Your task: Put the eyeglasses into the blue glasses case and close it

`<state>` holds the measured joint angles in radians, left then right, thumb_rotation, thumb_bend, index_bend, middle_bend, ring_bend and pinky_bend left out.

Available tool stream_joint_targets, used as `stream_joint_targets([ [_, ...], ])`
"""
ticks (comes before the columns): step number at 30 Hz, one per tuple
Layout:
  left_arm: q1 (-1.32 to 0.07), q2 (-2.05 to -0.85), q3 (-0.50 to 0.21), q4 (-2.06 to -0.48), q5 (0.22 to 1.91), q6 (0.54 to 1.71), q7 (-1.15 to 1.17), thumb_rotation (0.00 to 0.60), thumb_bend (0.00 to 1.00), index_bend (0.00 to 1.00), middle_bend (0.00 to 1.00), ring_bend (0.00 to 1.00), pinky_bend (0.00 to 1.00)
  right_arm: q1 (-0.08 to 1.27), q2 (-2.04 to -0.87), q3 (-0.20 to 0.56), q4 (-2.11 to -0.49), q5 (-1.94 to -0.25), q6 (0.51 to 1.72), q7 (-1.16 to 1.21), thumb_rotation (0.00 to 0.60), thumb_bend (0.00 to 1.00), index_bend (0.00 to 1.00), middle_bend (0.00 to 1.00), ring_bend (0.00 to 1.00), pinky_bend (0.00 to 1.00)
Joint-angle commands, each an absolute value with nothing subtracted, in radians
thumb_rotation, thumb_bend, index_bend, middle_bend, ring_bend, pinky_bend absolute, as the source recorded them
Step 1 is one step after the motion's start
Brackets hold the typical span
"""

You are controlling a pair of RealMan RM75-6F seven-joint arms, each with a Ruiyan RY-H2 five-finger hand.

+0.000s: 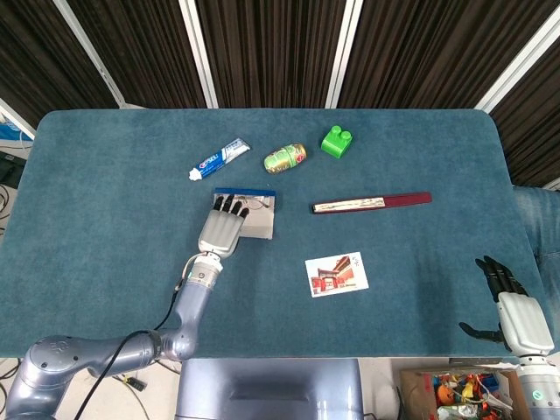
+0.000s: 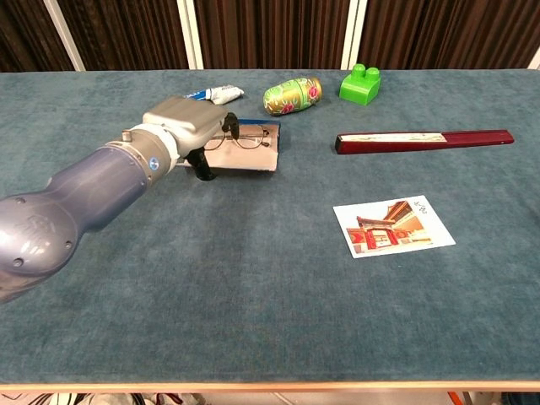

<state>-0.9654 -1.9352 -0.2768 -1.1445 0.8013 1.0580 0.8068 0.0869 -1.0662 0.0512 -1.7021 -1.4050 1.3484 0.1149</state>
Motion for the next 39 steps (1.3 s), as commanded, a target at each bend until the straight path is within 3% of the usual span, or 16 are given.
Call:
stream_joint_targets([
  [1, -0.983, -1.946, -0.299, -1.129, 0.793, 1.061, 0.821, 0.600, 0.34, 0.29, 0.19, 0.05, 0.12, 0.087, -1.066, 0.051, -1.702, -1.404, 1.349, 0.115, 0.600, 0.11, 0.02, 0.00, 0.03, 0.18],
  [14, -1.010, -1.992, -0.337, -1.035, 0.744, 1.033, 0.838, 0.600, 0.37, 0.42, 0.20, 0.05, 0.12, 0.085, -1.065, 0.052, -1.703, -1.402, 1.349, 0.118, 0.600, 0.11, 0.02, 0.00, 0.03, 0.18],
  [39, -0.983, -2.000, -0.331, -0.995, 0.775, 1.035, 0.802, 0.600, 0.39, 0.54, 0.22, 0.05, 0.12, 0.087, -1.063, 0.052, -1.707, -1.395, 1.341, 0.122, 0.600, 0.11, 0.02, 0.00, 0.03, 0.18],
])
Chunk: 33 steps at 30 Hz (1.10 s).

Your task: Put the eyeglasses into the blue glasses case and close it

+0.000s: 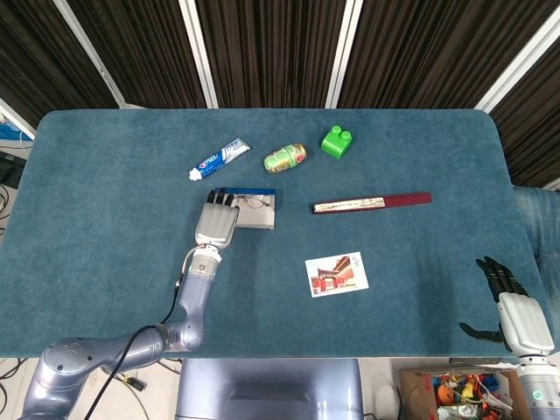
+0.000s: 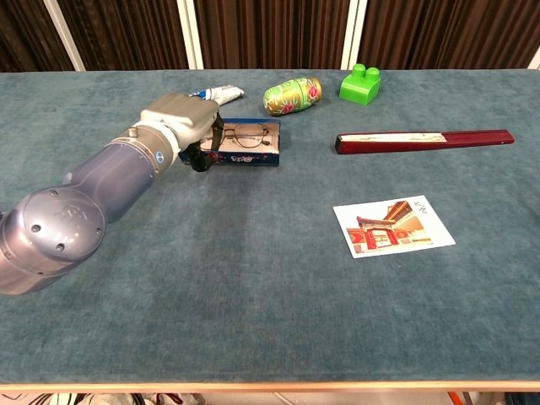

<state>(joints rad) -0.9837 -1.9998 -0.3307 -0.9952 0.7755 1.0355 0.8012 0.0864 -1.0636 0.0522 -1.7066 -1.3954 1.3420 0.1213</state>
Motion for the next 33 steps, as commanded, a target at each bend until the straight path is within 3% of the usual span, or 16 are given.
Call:
stream_joint_targets([
  [1, -0.982, -2.000, -0.331, -0.994, 0.774, 1.035, 0.806, 0.600, 0.39, 0.54, 0.22, 0.05, 0.12, 0.087, -1.063, 0.052, -1.707, -1.395, 1.341, 0.122, 0.600, 0.11, 0.02, 0.00, 0.03, 0.18],
  [15, -0.962, -1.981, -0.337, -1.039, 0.765, 1.050, 0.814, 0.600, 0.42, 0.58, 0.24, 0.05, 0.12, 0.087, -1.059, 0.051, -1.712, -1.393, 1.336, 0.129, 0.600, 0.11, 0.02, 0.00, 0.03, 0.18],
  [33, -0.833, -1.802, -0.279, -1.377, 0.724, 1.156, 0.863, 0.600, 0.42, 0.58, 0.23, 0.05, 0.12, 0.086, -1.058, 0.051, -1.713, -1.395, 1.337, 0.131, 0.600, 0.11, 0.02, 0.00, 0.03, 0.18],
])
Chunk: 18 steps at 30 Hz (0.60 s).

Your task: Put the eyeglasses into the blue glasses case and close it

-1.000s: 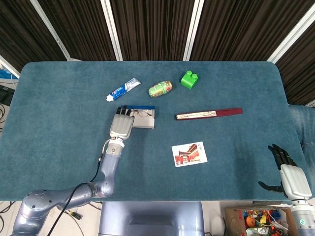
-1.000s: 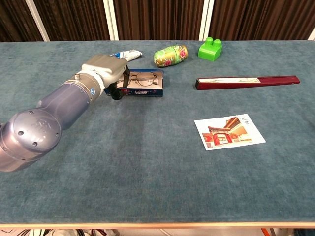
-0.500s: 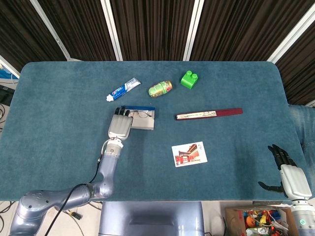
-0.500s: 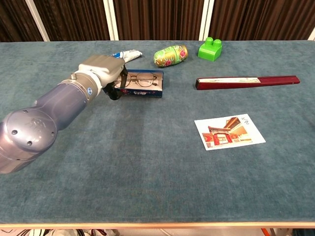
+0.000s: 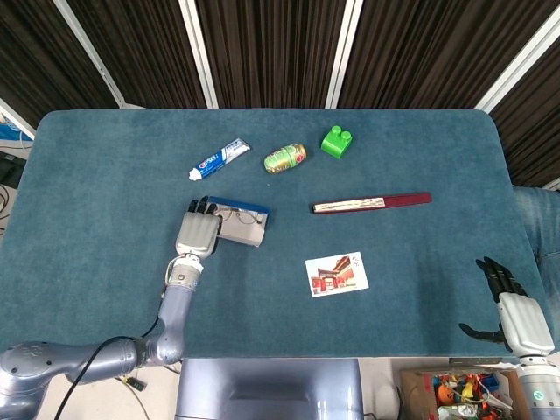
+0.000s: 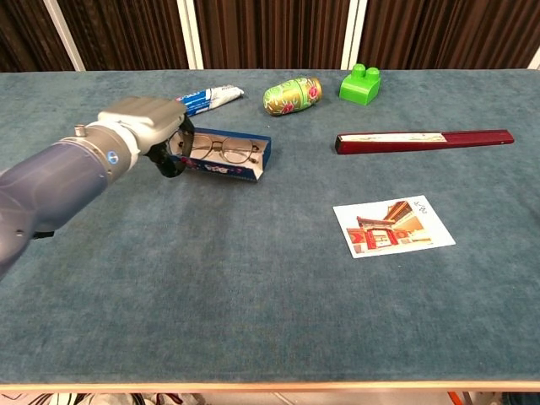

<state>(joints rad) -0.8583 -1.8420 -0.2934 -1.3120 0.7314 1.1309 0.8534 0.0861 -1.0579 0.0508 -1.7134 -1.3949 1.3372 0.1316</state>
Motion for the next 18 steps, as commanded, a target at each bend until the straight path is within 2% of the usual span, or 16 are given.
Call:
stream_joint_targets([
  [1, -0.830, -1.794, -0.277, -1.393, 0.723, 1.161, 0.867, 0.600, 0.42, 0.58, 0.23, 0.05, 0.12, 0.086, -1.058, 0.051, -1.714, -1.395, 1.337, 0.131, 0.600, 0.11, 0.02, 0.00, 0.03, 0.18],
  [6, -0.828, -1.768, -0.272, -1.443, 0.709, 1.181, 0.898, 0.600, 0.42, 0.58, 0.23, 0.05, 0.11, 0.087, -1.059, 0.050, -1.714, -1.395, 1.335, 0.129, 0.600, 0.11, 0.02, 0.00, 0.03, 0.18],
  [11, -0.844, -1.753, -0.281, -1.467, 0.669, 1.154, 0.919, 0.600, 0.42, 0.58, 0.22, 0.04, 0.10, 0.087, -1.058, 0.050, -1.714, -1.394, 1.334, 0.131, 0.600, 0.11, 0.02, 0.00, 0.03, 0.18],
  [18, -0.885, -1.763, -0.298, -1.436, 0.683, 1.153, 0.933, 0.600, 0.42, 0.58, 0.22, 0.04, 0.10, 0.088, -1.056, 0.050, -1.717, -1.391, 1.330, 0.133, 0.600, 0.11, 0.02, 0.00, 0.03, 0.18],
])
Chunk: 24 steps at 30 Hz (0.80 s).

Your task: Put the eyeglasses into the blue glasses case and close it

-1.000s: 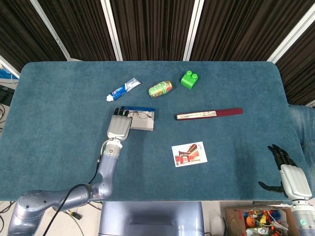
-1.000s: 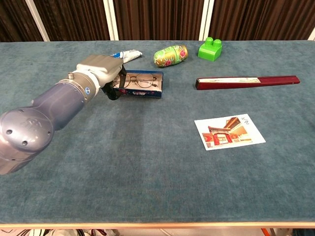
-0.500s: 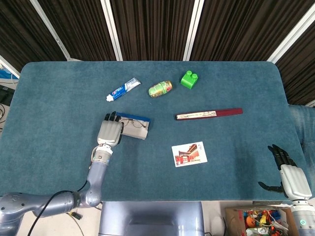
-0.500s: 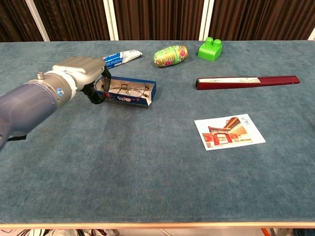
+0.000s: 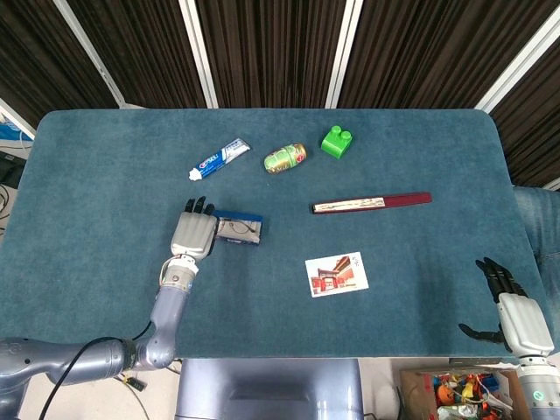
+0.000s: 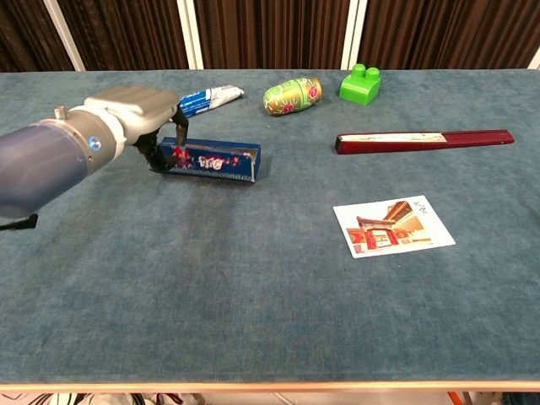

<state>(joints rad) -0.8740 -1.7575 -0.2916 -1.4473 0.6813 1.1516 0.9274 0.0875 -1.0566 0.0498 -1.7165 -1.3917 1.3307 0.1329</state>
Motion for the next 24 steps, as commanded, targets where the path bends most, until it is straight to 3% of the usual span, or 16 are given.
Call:
stream_joint_targets([
  [1, -0.891, -1.766, -0.299, -1.431, 0.682, 1.153, 0.938, 0.600, 0.42, 0.58, 0.22, 0.04, 0.10, 0.088, -1.056, 0.049, -1.717, -1.392, 1.329, 0.133, 0.600, 0.11, 0.02, 0.00, 0.03, 0.18],
  [24, -0.983, -1.831, -0.354, -1.256, 0.568, 1.111, 0.977, 0.600, 0.42, 0.55, 0.20, 0.04, 0.10, 0.090, -1.051, 0.049, -1.725, -1.379, 1.318, 0.131, 0.600, 0.11, 0.02, 0.00, 0.03, 0.18],
])
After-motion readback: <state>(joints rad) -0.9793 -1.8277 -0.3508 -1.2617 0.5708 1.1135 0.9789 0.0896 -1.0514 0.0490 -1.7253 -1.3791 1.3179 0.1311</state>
